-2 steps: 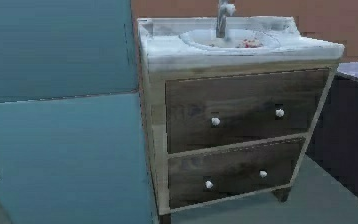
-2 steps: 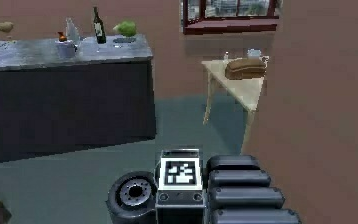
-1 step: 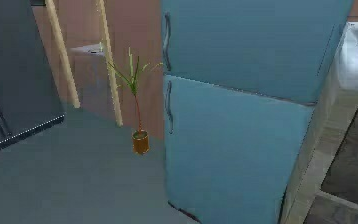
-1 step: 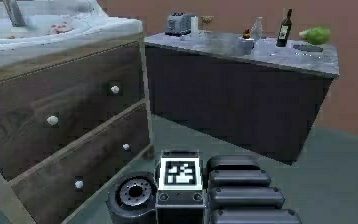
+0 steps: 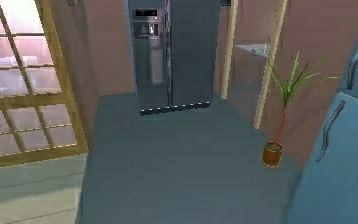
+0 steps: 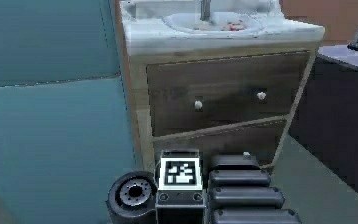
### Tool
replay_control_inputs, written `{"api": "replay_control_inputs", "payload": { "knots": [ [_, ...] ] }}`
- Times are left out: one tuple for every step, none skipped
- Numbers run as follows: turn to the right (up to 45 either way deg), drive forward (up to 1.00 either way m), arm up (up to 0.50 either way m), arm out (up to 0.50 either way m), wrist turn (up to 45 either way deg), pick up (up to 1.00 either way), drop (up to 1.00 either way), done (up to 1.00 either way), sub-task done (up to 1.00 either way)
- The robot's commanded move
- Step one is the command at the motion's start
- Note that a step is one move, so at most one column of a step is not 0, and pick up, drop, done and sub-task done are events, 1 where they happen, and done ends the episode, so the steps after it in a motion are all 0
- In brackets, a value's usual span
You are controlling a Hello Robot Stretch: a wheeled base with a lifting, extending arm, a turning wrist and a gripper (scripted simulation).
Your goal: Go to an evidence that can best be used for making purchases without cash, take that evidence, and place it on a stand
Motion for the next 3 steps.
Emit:
{"api": "replay_control_inputs", "payload": {
  "knots": [
    [0.0, 0.35, 0.0, 0.0, 0.0, 0.0, 0.0, 0.0, 0.0],
    [-45.0, 0.0, 0.0, 0.0, 0.0, 0.0, 0.0, 0.0, 0.0],
    [-30.0, 0.0, 0.0, 0.0, 0.0, 0.0, 0.0, 0.0, 0.0]
  ]
}}
